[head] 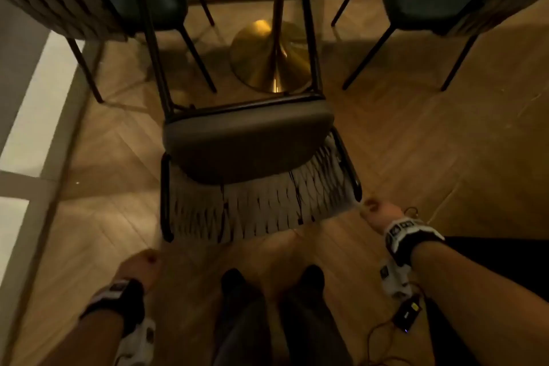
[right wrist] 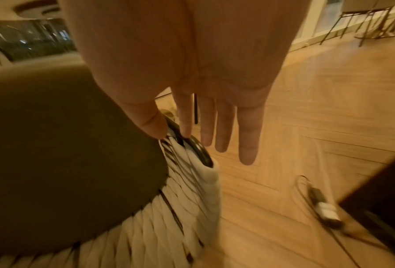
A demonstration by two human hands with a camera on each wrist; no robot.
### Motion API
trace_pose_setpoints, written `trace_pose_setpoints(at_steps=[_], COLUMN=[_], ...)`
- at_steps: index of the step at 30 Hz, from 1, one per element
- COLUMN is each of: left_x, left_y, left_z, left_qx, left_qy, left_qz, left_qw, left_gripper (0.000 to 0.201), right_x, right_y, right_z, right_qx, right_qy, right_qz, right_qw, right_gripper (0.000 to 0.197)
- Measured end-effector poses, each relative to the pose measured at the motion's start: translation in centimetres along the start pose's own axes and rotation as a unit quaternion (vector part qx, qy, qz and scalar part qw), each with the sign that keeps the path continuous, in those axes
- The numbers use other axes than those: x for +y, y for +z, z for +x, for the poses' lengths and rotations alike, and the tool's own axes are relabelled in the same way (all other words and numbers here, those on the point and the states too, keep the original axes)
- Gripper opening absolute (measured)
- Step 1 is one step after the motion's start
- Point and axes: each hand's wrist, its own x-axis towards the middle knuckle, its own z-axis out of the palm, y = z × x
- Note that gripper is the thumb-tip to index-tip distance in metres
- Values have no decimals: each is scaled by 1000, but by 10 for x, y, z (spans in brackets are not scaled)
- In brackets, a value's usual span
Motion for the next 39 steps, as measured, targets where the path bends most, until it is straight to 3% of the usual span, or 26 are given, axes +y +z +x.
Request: trace_pose_setpoints(at_steps=[4, 10, 15, 23, 39], left_x=[28, 37, 34, 41, 59], left_y=[15, 43, 45, 20, -101], left_z=[64, 140, 159, 121, -21], left_qx=[73, 118, 131, 100, 72], left_qy=[3, -65, -117, -101, -68], left_qz=[-55, -89, -73, -48, 27], left_qw=[996, 987, 982, 989, 995], left_gripper=[43, 62, 40, 44, 49], right_x=[-24, -23, -15, -12, -2], right_y=[7, 41, 49, 17, -88], right_z=[62, 133, 150, 115, -32], right_qx=[52, 99, 107, 96, 73], right_qy=[-18, 21, 12, 7, 10], right_qz=[6, 41, 95, 102, 21], right_qw=[998, 994, 990, 990, 997], right_gripper=[58, 44, 38, 34, 30])
